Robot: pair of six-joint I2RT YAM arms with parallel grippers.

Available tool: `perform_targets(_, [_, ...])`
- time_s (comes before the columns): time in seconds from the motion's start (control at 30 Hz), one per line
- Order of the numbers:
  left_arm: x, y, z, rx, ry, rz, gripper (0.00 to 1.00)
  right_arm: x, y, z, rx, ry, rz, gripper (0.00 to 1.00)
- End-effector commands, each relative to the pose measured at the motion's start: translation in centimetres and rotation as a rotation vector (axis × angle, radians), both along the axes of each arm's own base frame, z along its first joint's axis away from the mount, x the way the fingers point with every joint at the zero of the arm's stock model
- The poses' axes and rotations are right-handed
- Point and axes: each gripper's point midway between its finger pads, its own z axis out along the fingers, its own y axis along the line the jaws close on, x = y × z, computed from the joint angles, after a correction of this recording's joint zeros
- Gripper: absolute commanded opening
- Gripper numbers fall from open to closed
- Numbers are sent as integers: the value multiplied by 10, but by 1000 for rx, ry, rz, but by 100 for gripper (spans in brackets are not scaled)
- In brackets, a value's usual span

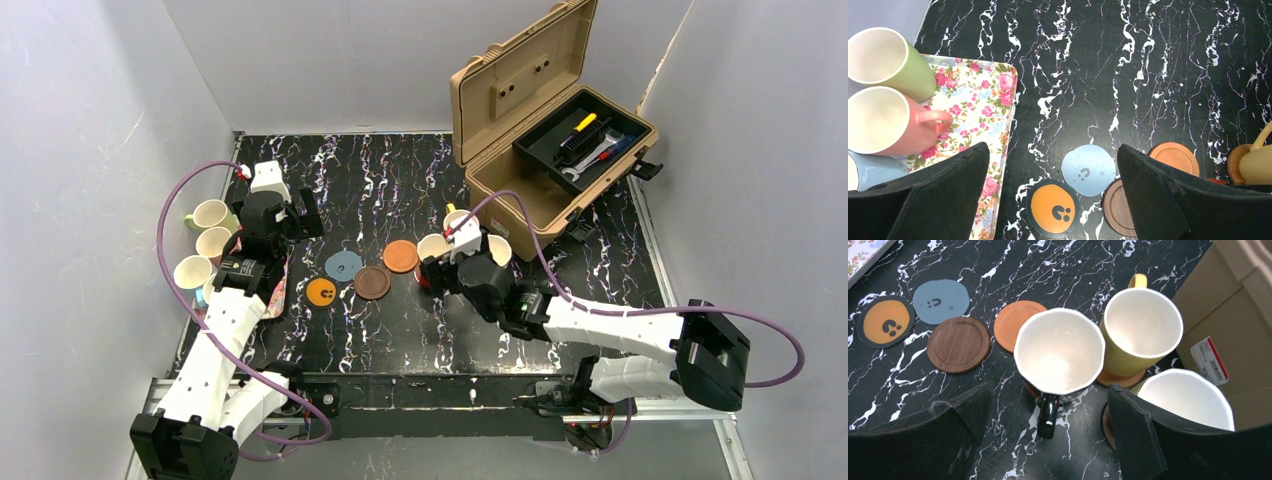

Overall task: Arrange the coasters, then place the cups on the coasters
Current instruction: Place the cup on the coaster, then pick up the cup from the tray.

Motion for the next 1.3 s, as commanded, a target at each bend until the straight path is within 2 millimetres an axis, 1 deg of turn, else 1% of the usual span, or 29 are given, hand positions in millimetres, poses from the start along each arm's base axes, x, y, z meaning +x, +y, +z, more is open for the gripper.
perform_targets(0.0, [-2, 1, 3, -10, -12, -3, 98, 8, 9, 25, -30, 27, 56, 92])
perform_targets(0.1, [-1, 1, 0, -19, 6, -7, 98, 20, 12, 47, -40, 23, 82, 93])
perform_targets(0.13, [-1, 2, -3, -20, 20, -3, 98, 26, 11, 51, -57, 30, 81, 94])
perform_targets(0.17, [0, 4, -7, -22, 41, 9, 98, 33, 10, 62, -56, 28, 83, 94])
perform_targets(0.2, [2, 8, -8, -25, 59, 27, 98, 41, 6, 67, -59, 35, 75, 94])
perform_targets(0.27, [4, 20, -12, -47, 85, 73, 98, 55, 0, 75, -53, 50, 76, 95])
perform_targets(0.37, [9, 35, -12, -101, 95, 136, 98, 78, -16, 80, -40, 68, 59, 95])
perform_targets(0.43, [9, 61, -12, -123, 106, 229, 97, 91, -29, 77, -21, 91, 44, 96])
perform_targets(0.47, [10, 67, -12, -125, 114, 253, 96, 99, -39, 76, -11, 102, 22, 95])
perform_targets(0.53, [9, 89, -15, -111, 133, 329, 93, 111, -56, 74, 21, 123, -5, 95])
perform_targets(0.63, [5, 119, -21, -60, 168, 427, 87, 121, -81, 74, 75, 144, -34, 95])
perform_targets(0.7, [4, 134, -29, -34, 193, 464, 81, 123, -92, 75, 115, 154, -33, 95])
perform_targets(0.8, [5, 146, -40, 17, 232, 479, 75, 126, -109, 74, 162, 163, -52, 95])
perform_targets(0.83, [6, 150, -44, 33, 246, 483, 74, 127, -112, 73, 176, 167, -51, 95])
perform_targets(0.97, [7, 164, -59, 93, 304, 499, 66, 128, -118, 68, 209, 187, -41, 95])
perform_targets(1.03, [11, 168, -66, 103, 325, 490, 60, 128, -119, 67, 215, 191, -39, 95])
perform_targets(1.13, [16, 172, -77, 115, 370, 479, 55, 128, -120, 65, 221, 195, -37, 94])
perform_targets(1.23, [19, 177, -90, 124, 418, 476, 53, 128, -120, 63, 227, 201, -38, 94])
perform_targets(1.27, [20, 177, -95, 119, 433, 474, 49, 128, -120, 61, 228, 206, -39, 94])
